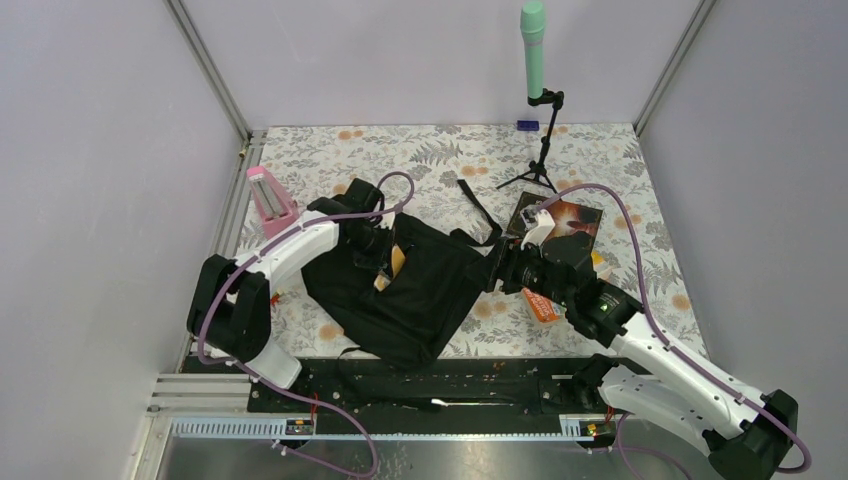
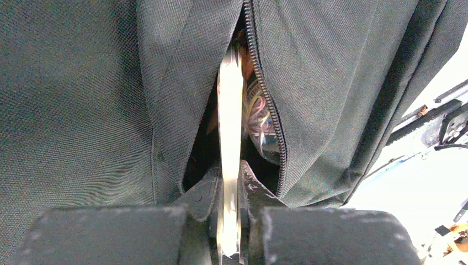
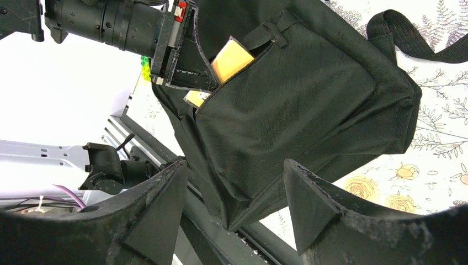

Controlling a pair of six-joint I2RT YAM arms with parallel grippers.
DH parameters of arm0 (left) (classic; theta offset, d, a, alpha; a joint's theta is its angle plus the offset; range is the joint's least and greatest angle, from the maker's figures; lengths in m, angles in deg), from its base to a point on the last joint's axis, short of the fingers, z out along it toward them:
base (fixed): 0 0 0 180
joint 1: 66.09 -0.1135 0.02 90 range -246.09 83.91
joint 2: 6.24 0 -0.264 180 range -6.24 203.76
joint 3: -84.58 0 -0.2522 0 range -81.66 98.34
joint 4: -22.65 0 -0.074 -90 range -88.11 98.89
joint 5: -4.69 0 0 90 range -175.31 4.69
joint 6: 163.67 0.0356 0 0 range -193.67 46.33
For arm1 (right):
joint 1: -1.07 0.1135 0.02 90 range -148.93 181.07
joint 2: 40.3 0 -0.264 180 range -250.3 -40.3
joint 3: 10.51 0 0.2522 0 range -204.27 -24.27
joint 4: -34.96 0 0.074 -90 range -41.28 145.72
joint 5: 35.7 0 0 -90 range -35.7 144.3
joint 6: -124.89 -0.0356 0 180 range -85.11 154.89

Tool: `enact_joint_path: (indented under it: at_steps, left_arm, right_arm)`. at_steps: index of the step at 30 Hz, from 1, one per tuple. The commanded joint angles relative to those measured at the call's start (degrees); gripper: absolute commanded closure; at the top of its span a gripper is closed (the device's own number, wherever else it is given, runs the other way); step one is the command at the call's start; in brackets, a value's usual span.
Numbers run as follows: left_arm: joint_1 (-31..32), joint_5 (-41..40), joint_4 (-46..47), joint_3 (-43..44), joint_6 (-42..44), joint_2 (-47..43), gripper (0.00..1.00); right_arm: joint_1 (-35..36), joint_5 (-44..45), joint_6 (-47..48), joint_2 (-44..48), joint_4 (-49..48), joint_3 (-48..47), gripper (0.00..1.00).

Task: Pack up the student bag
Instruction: Place the stationery in the student bag.

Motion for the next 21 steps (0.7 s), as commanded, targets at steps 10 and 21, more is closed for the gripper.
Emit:
enact_joint_path:
  at_steps: [10,21]
  left_arm:
    - [0.10,-11.16,3.18,-0.12,0.40,-10.02,0.34]
    - [0.62,-11.28,4.92,-3.52,-0.31,-12.18,0.56]
  right_arm:
    - [0.68,-2.02,2.08,-0.10,-0.64,-4.14,0.29]
    - [0.76,-2.01,2.28,-0.68,-0.38,-4.21,0.30]
